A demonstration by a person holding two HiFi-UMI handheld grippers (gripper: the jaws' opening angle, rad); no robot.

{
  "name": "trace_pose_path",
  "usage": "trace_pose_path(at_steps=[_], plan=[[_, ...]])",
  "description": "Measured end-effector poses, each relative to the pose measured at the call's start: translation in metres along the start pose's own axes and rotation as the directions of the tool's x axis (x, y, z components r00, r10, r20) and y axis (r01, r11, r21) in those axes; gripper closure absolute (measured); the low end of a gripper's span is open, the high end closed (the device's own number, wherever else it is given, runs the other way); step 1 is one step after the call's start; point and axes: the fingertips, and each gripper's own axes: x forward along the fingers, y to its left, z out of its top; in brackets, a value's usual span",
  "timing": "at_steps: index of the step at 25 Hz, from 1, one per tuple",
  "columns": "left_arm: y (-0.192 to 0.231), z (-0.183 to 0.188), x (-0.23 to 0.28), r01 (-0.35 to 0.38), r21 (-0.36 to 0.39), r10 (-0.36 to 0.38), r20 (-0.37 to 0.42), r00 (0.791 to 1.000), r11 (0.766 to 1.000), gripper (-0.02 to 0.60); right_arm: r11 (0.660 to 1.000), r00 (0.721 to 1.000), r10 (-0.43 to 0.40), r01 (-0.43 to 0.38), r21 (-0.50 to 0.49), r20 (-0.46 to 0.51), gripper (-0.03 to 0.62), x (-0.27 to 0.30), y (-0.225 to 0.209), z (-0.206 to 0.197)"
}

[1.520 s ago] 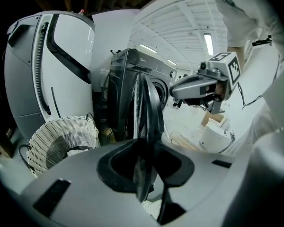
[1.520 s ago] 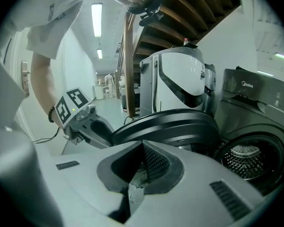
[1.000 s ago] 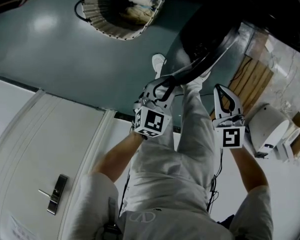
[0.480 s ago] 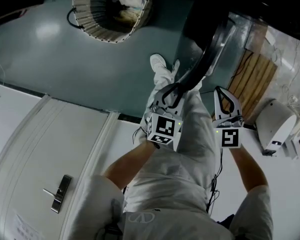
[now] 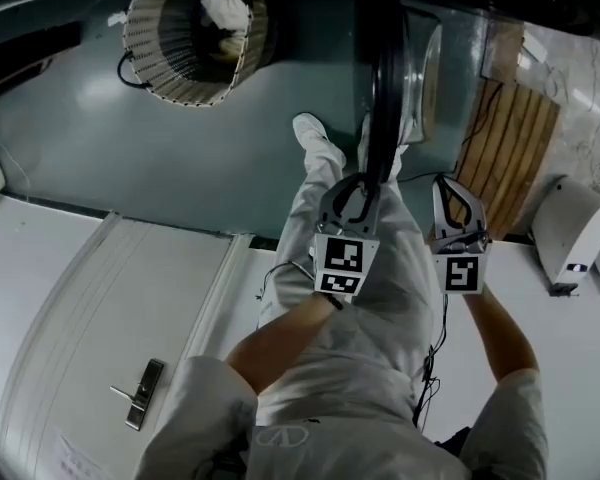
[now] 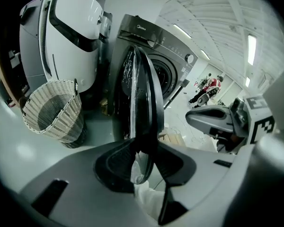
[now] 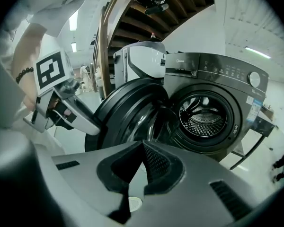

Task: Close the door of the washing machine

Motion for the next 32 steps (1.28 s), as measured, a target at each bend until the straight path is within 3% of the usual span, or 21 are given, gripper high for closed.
trace_pose_path(at_steps=[9,19,32], plan=[[-0.042,0.006,0.022,0.000,-0.052,-0.003,-0.049,0.999,0.999,0.451,0.999,1.000,-0.022,0.022,0.033,0.002,0.583,-0.028,-0.014,-0.040],[-0.082,0.017,0.050,0.045,-0.133,-0.060,-0.115,0.992,0.990,0.430,1.000,1.000,0.018,-0.018,0.022,-0.002,0.582,-0.042,-0.004,-0.076],[-0.123,0.035,0.079,0.068,-0.190,-0.095,-0.135,0.986,0.979,0.411,0.998,1.000,0.018,-0.017,0.068,-0.006,0.465,-0.032,0.000,-0.116]])
